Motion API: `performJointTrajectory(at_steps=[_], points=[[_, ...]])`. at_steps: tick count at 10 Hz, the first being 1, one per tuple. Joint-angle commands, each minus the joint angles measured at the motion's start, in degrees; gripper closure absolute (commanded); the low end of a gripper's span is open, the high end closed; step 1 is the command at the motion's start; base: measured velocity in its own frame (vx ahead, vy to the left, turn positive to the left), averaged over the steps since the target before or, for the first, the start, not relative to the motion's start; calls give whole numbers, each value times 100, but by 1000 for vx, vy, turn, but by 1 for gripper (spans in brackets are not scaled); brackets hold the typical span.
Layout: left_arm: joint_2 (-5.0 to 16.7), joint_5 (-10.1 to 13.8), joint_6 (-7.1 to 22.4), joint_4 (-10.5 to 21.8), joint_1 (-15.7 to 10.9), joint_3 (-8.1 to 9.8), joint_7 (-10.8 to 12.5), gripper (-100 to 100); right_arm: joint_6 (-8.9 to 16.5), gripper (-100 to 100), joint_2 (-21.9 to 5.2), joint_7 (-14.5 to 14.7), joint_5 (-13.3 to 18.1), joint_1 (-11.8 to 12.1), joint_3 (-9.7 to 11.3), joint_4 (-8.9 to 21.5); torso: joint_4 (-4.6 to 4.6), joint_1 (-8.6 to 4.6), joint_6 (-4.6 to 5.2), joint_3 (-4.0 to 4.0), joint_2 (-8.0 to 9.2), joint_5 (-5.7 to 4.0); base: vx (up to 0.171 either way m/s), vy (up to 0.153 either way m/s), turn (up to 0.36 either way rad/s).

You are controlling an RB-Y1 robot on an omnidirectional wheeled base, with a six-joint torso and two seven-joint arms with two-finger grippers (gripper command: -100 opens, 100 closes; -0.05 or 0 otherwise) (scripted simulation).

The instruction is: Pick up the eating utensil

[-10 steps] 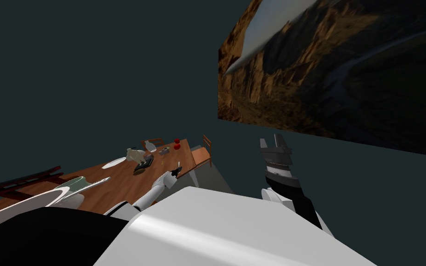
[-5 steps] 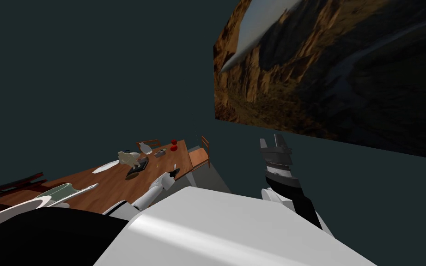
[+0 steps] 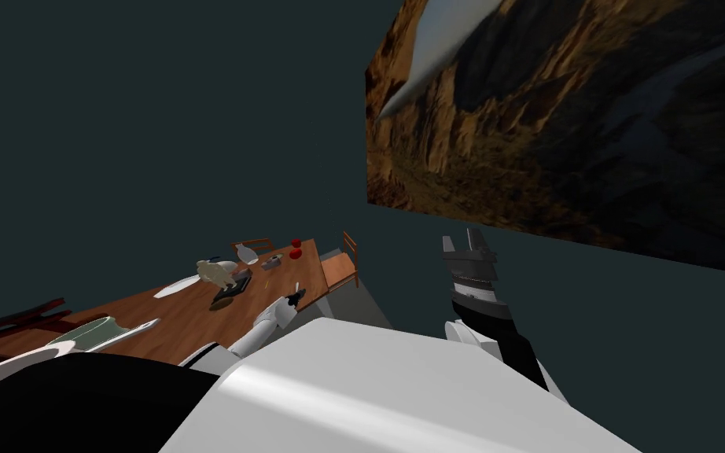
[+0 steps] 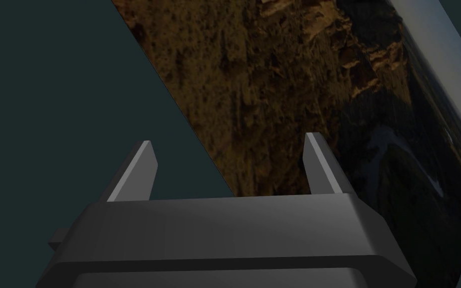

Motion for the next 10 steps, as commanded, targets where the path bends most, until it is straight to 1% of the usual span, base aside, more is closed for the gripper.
performJointTrajectory(at_steps=[1,5,6,7,10], points=[[0,0,0,0,0,0,0,100,0,0,0,0,0,0,0,0,0,0,0,0,0,0,5,2,-1],[0,0,2,-2,-1,-2,-3,100,0,0,0,0,0,0,0,0,4,-4,-2,9,15,-1,0,0,0],[0,0,2,-3,-1,-2,-3,0,0,0,0,0,0,0,0,0,4,-3,-2,9,15,-1,0,0,0],[78,137,155,-161,7,-70,-26,100,0,0,0,0,0,0,0,0,4,-3,-2,9,15,-1,-54,-8,-21],[230,405,472,-501,30,-206,-77,100,0,0,1,0,0,-1,1,1,9,-19,-4,27,48,-5,-80,-33,-22]])
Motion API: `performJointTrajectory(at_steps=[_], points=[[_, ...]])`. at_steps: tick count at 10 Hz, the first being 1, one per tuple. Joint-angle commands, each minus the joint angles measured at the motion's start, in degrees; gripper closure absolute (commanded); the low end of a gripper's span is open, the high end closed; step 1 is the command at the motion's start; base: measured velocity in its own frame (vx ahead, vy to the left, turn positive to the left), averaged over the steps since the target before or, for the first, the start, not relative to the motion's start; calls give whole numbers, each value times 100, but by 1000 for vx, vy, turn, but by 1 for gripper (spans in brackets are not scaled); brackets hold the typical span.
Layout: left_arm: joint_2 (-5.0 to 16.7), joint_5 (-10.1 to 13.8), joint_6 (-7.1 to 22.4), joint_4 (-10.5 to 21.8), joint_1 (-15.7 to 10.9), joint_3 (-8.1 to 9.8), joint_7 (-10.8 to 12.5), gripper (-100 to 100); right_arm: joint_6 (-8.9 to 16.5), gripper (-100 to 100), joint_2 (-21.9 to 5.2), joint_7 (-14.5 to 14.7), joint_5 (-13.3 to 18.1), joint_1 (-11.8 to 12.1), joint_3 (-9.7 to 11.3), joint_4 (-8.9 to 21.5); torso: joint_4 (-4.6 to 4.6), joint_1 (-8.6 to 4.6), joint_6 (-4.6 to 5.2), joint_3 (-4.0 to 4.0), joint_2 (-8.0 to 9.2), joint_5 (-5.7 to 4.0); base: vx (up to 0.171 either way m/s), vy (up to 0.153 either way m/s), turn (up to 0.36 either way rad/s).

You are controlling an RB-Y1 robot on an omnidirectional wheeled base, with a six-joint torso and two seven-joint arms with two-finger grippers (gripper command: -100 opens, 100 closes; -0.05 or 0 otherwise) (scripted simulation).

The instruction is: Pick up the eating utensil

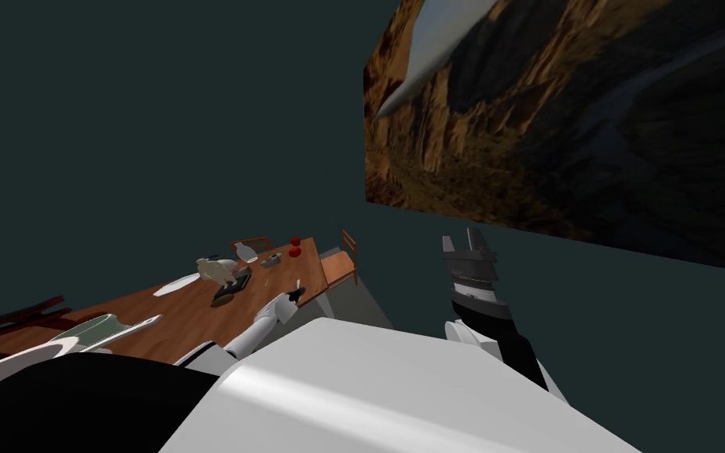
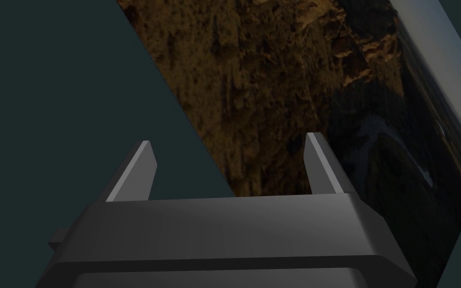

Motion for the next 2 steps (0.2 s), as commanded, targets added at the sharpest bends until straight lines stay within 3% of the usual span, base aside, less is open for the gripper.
performJointTrajectory(at_steps=[1,2], points=[[0,0,0,0,0,0,0,100,0,0,0,0,0,0,0,0,0,0,0,0,0,0,-25,-17,-3],[2,7,21,-9,0,-5,-4,0,0,0,0,0,0,0,0,0,-2,7,-1,-7,-12,1,-6,-4,2]])
